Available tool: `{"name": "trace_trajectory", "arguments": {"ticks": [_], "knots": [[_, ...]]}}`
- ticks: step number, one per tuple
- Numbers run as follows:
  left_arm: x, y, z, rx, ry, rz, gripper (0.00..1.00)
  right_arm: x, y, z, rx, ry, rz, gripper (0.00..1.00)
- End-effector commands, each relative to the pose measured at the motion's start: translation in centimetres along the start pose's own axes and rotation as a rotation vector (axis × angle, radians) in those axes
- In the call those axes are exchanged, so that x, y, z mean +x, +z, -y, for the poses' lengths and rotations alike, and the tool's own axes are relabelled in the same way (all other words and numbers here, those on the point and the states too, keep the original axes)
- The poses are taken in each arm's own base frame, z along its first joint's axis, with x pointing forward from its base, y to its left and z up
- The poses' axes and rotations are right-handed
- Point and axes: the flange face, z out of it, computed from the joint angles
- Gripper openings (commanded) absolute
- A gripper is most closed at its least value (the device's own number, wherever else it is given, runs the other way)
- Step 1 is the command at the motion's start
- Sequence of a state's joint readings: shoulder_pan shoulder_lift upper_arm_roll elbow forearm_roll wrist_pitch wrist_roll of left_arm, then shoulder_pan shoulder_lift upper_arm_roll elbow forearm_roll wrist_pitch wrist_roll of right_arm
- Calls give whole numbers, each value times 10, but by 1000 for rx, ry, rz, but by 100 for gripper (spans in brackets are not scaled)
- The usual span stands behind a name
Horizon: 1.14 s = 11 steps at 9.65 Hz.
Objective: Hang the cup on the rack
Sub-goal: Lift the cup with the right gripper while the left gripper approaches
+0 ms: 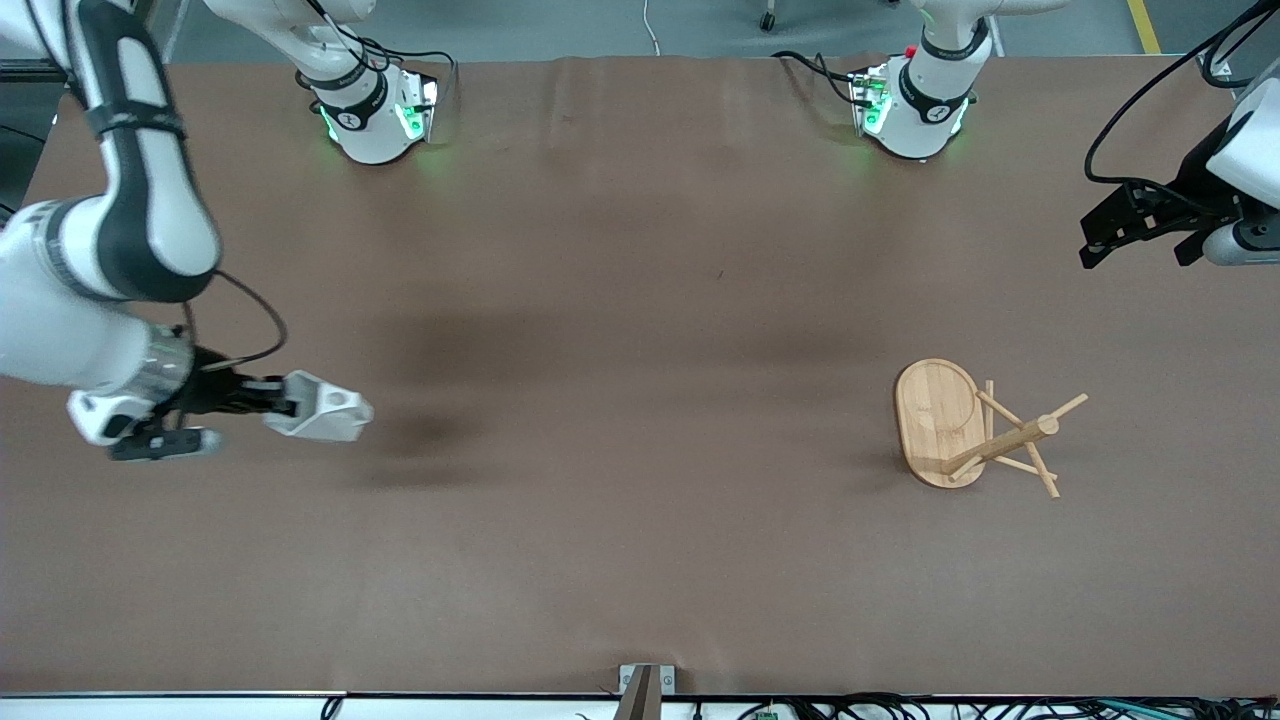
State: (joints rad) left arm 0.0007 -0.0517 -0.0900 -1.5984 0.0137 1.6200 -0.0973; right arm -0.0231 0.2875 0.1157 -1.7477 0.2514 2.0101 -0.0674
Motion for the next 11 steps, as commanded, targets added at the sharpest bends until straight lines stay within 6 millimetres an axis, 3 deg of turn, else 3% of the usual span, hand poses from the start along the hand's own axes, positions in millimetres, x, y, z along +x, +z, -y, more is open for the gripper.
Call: {"name": "trace_trajectory", "arguments": {"ticks": [1,2,3,5,7,10,11], "knots": [[6,15,-10,-5,28,32,100,-14,13,70,88,-8,27,0],[10,24,-15,-7,40,49,100,-14,17,95,233,30,22,0],[8,23,-33,-10,75,49,100,-17,26,127,328,39,26,0],[-5,17,-97,-24,198,38,100,-14,35,175,502,81,39,0],[-26,19,-169,-42,371,42,100,-4,34,210,708,160,28,0],[-57,29,-267,-79,584,-9,100,-1,48,242,911,139,63,0],[-66,33,-293,-93,665,-25,100,-6,64,251,982,112,114,0]]}}
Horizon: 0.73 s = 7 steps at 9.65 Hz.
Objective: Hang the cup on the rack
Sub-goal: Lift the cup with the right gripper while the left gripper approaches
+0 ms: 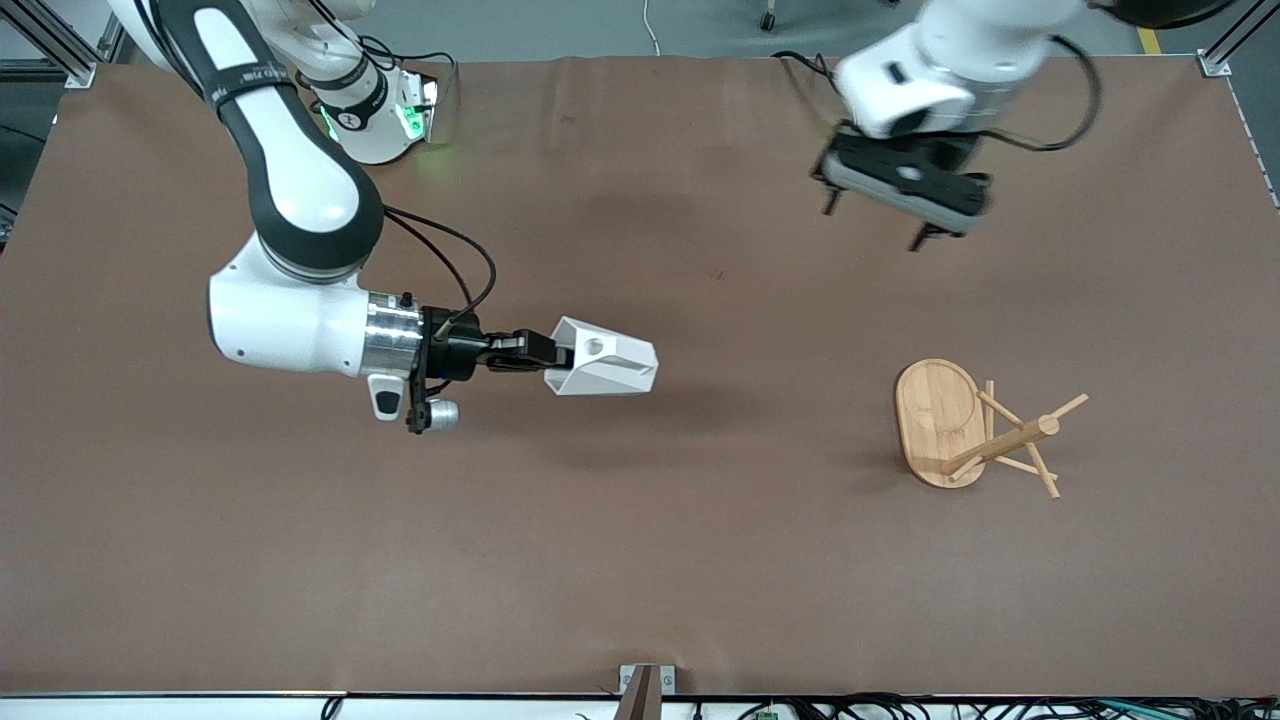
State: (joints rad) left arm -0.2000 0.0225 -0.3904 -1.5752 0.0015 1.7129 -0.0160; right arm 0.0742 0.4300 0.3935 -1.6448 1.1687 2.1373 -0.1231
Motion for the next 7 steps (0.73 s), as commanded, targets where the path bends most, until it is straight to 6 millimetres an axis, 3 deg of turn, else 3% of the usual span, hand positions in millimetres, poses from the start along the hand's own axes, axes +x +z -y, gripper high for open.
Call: {"name": "trace_trajectory", "arguments": {"ticks": [1,2,5,7], "knots": [[16,28,-36,-35,166,-8,100,-5,23,-5,135,-57,109,0],[23,37,-48,-50,265,-25,100,-13,27,-6,160,-77,187,0],[36,51,-58,-85,505,-49,100,-20,29,-19,203,-110,304,0],[32,58,-88,-110,542,-37,100,-20,27,-34,221,-112,341,0]]}}
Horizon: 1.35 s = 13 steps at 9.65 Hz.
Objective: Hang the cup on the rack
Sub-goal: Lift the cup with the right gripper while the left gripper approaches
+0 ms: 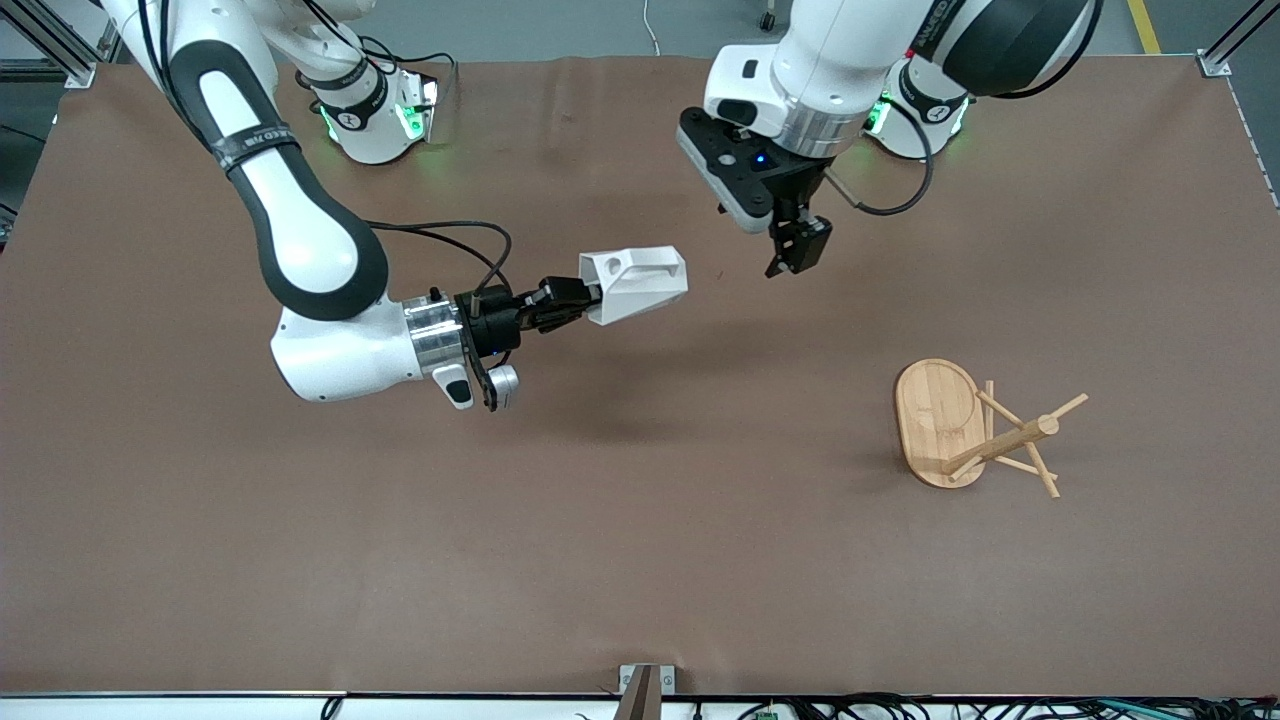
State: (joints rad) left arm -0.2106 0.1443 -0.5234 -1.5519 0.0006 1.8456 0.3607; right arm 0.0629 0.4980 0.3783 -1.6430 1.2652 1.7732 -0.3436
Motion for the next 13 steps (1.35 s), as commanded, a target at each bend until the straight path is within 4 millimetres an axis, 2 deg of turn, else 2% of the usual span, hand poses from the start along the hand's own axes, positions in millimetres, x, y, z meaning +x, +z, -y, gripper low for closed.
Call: {"name": "trace_trajectory", "arguments": {"ticks": [1,4,5,8,10,13], "knots": [[11,19,-23,-52,51,14,100,2,-1,-8,62,0,5,0],[21,21,-58,-94,13,9,100,4,3,-6,118,17,-11,0],[23,20,-61,-88,22,6,100,4,4,-6,118,19,-13,0],[27,20,-61,-64,57,-17,100,4,5,-5,116,18,-11,0],[34,38,-50,-34,104,-23,100,3,5,-6,118,19,-4,0],[38,46,-35,-32,144,-50,100,1,7,-8,112,29,4,0]]}}
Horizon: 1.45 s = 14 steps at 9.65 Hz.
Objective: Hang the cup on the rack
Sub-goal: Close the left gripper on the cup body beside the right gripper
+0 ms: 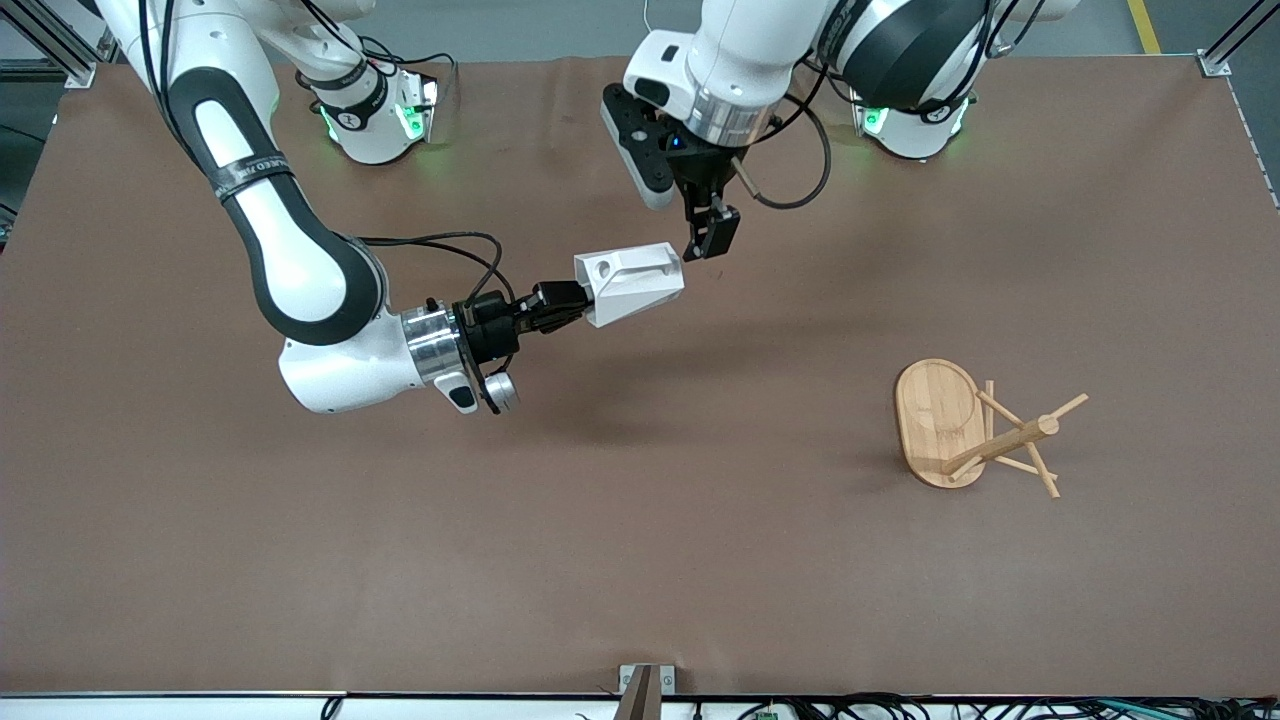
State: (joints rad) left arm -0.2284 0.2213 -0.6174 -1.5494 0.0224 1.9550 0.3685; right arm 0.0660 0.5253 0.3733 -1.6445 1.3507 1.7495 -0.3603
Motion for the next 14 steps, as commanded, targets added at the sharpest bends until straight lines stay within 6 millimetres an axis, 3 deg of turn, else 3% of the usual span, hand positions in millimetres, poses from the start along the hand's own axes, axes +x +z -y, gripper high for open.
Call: {"name": "trace_trajectory", "arguments": {"ticks": [1,4,11,12,13,14], "knots": [[-2,14,14,1,53,13,100,-5,4,-1,18,3,9,1],[-2,14,14,2,64,12,100,-6,10,-2,18,7,19,1],[1,35,21,-22,75,7,98,-13,17,6,44,5,69,1],[0,35,22,-21,75,7,93,-13,16,7,45,5,69,1],[0,36,22,-21,74,9,75,-13,16,7,46,5,68,1],[1,35,21,-22,75,7,65,-12,15,8,45,3,67,1]]}}
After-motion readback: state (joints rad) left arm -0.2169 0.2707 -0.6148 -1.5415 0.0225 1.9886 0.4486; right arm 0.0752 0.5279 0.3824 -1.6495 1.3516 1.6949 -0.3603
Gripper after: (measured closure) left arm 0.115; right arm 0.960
